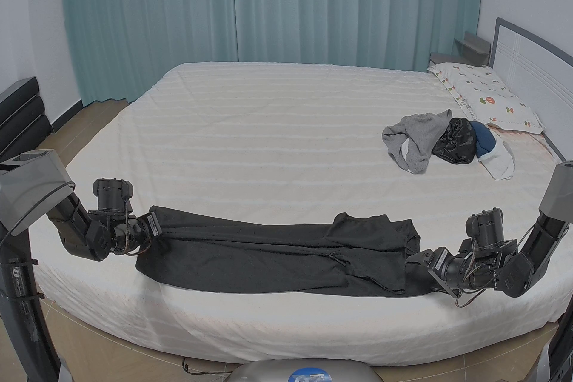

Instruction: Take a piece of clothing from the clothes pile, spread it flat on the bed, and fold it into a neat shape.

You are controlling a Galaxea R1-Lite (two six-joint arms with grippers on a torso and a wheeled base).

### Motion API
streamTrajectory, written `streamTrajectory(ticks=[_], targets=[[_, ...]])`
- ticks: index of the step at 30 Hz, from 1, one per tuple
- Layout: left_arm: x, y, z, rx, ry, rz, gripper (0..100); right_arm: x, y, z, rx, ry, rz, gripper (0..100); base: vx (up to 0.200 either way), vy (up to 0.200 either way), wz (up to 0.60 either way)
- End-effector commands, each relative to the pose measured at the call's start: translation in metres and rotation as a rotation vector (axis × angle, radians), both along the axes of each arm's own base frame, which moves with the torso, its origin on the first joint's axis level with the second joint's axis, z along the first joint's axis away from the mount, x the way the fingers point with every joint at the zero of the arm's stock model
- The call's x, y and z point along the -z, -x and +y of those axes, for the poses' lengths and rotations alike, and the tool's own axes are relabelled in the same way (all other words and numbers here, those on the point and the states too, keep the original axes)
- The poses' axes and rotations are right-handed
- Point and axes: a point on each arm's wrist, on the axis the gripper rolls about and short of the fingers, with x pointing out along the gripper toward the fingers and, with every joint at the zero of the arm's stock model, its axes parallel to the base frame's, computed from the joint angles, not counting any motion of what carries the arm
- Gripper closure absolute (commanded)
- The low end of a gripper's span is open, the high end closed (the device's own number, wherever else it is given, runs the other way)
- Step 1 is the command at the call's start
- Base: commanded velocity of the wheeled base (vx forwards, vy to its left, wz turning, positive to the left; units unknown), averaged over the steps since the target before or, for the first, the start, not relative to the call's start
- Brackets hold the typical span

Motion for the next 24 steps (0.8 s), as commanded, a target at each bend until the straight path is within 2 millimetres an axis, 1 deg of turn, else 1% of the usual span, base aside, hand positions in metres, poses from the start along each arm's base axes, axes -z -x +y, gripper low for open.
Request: streamTrajectory(ticks=[1, 8, 15, 21, 24], targets=[[-0.002, 0.003, 0.001, -0.003, 0.001, 0.002, 100, -0.003, -0.001, -0.002, 0.009, -0.004, -0.015, 0, 0.000, 0.000, 0.00], [-0.008, 0.004, 0.007, -0.021, 0.002, -0.013, 100, -0.009, -0.005, -0.010, 0.039, -0.010, -0.039, 0, 0.000, 0.000, 0.00], [-0.009, 0.010, 0.005, -0.015, 0.005, -0.002, 100, -0.009, -0.007, -0.015, 0.056, -0.011, -0.042, 0, 0.000, 0.000, 0.00], [-0.010, 0.012, 0.003, -0.011, 0.006, -0.002, 100, -0.011, -0.007, -0.016, 0.044, -0.029, -0.048, 0, -0.200, 0.000, 0.00], [-0.012, 0.012, 0.003, -0.012, 0.007, -0.009, 100, -0.013, -0.007, -0.016, 0.046, -0.029, -0.052, 0, 0.000, 0.000, 0.00]])
